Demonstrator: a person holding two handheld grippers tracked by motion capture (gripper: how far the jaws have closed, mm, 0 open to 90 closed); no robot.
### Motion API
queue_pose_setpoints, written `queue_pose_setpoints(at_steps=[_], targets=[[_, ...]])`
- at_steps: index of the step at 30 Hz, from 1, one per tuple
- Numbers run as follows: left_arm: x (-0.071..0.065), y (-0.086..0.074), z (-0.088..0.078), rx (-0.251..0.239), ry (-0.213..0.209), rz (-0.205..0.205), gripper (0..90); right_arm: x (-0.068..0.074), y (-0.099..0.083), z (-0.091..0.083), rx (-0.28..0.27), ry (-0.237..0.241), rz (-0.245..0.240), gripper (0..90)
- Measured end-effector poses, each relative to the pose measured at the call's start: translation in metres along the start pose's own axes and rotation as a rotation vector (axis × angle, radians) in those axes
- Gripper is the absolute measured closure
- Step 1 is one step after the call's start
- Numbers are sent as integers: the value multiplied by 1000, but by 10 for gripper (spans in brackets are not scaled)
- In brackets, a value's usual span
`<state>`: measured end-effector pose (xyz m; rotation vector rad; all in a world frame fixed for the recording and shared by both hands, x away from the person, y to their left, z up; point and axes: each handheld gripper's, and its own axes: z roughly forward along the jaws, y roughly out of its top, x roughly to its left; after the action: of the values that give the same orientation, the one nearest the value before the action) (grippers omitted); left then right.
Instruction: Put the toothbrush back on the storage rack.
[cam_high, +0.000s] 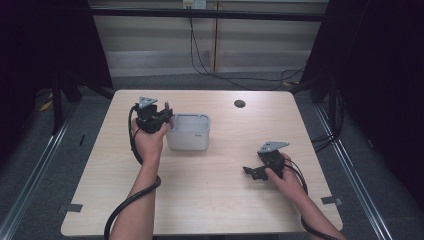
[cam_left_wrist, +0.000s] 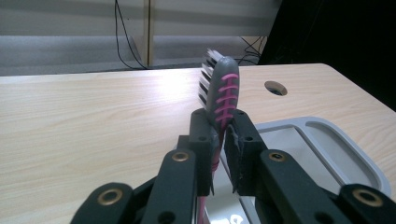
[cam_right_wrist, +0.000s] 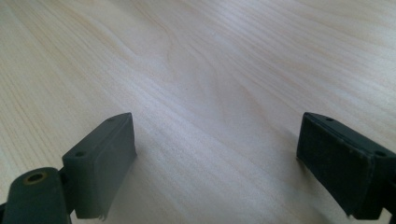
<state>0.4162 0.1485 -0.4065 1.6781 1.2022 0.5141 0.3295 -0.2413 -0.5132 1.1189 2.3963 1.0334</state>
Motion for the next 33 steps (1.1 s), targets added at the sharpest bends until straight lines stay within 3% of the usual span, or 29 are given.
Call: queue_pose_setpoints(at_steps=[14,33], targets=[[1,-3,1,21,7,20,814,0,0,0,0,0,-1,111],[3,0,-2,4,18,15,767,0,0,0,-1,0,-2,111]])
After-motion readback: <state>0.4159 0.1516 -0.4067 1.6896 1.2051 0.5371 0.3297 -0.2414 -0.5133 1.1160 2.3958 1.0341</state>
